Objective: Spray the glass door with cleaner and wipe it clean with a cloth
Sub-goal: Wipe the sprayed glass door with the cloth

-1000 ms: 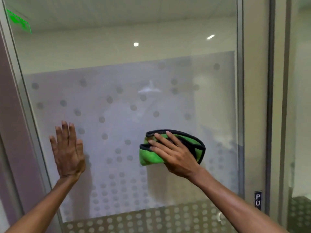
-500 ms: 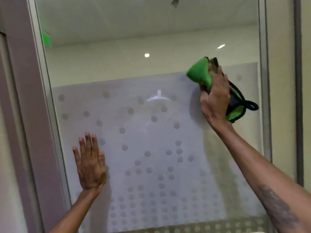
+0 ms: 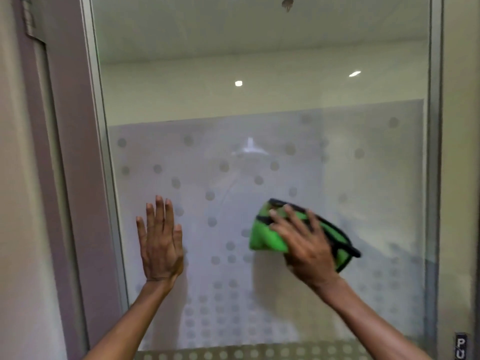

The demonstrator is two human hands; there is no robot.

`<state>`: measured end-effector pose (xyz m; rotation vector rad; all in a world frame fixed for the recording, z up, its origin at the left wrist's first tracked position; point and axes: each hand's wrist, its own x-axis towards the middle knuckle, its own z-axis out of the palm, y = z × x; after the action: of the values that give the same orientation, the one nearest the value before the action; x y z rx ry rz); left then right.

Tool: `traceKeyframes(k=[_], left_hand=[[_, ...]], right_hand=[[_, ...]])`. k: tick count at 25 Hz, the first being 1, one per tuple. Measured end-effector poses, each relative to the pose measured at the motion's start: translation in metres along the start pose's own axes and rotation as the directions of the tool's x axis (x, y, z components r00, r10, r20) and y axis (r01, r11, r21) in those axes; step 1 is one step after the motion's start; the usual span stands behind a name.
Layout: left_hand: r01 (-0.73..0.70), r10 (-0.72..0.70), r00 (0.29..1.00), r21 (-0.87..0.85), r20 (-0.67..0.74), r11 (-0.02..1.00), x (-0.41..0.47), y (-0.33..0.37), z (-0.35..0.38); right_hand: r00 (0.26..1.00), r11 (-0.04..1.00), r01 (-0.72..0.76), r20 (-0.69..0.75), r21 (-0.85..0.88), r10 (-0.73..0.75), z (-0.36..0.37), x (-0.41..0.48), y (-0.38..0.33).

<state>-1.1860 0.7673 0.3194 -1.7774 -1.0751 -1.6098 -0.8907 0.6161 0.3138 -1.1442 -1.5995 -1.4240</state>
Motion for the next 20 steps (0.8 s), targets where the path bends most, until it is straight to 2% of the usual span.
traceKeyframes(k=[1,2,3,4,5,6,7,10,12,15,18,20], left_hand=[[0.001,-0.001,1.000,-0.004,0.003,1.000,-0.001,0.000,0.001],[0.001,-0.001,1.000,-0.005,0.006,1.000,0.000,0.000,0.001],[-0.001,0.001,1.000,-0.007,0.013,1.000,0.000,-0.002,0.002],[-0.005,0.005,1.000,-0.002,0.014,1.000,0.000,-0.003,0.002],[-0.008,0.008,1.000,0.002,0.012,1.000,0.000,-0.004,0.002],[-0.007,0.007,1.000,0.011,0.008,1.000,-0.001,-0.003,0.002],[-0.006,0.006,1.000,0.008,0.013,1.000,-0.001,-0.003,0.002],[-0.006,0.006,1.000,0.006,0.015,1.000,-0.001,-0.002,0.005],[-0.007,0.007,1.000,0.014,0.012,1.000,-0.001,-0.003,0.005],[0.000,0.000,1.000,0.008,0.010,1.000,-0.002,0.000,0.001],[-0.022,0.022,1.000,-0.007,0.006,1.000,0.004,0.006,-0.009],[-0.008,0.008,1.000,-0.005,-0.005,1.000,0.000,0.007,-0.010]], right_hand=[[0.985,0.987,-0.157,-0.071,-0.015,0.156,-0.012,0.003,0.029],[0.932,0.941,-0.337,-0.136,0.009,0.335,-0.021,0.013,0.056],[0.833,0.854,-0.515,-0.189,0.079,0.520,-0.028,0.030,0.076],[0.700,0.731,-0.656,-0.210,0.190,0.683,-0.031,0.052,0.089],[0.573,0.609,-0.733,-0.207,0.302,0.793,-0.031,0.077,0.095],[0.489,0.528,-0.761,-0.203,0.377,0.848,-0.028,0.101,0.096],[0.460,0.504,-0.758,-0.208,0.415,0.863,-0.023,0.121,0.092],[0.491,0.541,-0.732,-0.230,0.415,0.840,-0.012,0.155,0.068],[0.549,0.598,-0.678,-0.247,0.427,0.798,-0.006,0.177,0.040],[0.733,0.750,-0.520,-0.239,0.408,0.637,0.013,0.212,-0.031],[0.856,0.826,-0.399,-0.161,0.398,0.491,0.030,0.241,-0.096],[0.936,0.884,-0.293,-0.080,0.365,0.343,0.049,0.254,-0.143]])
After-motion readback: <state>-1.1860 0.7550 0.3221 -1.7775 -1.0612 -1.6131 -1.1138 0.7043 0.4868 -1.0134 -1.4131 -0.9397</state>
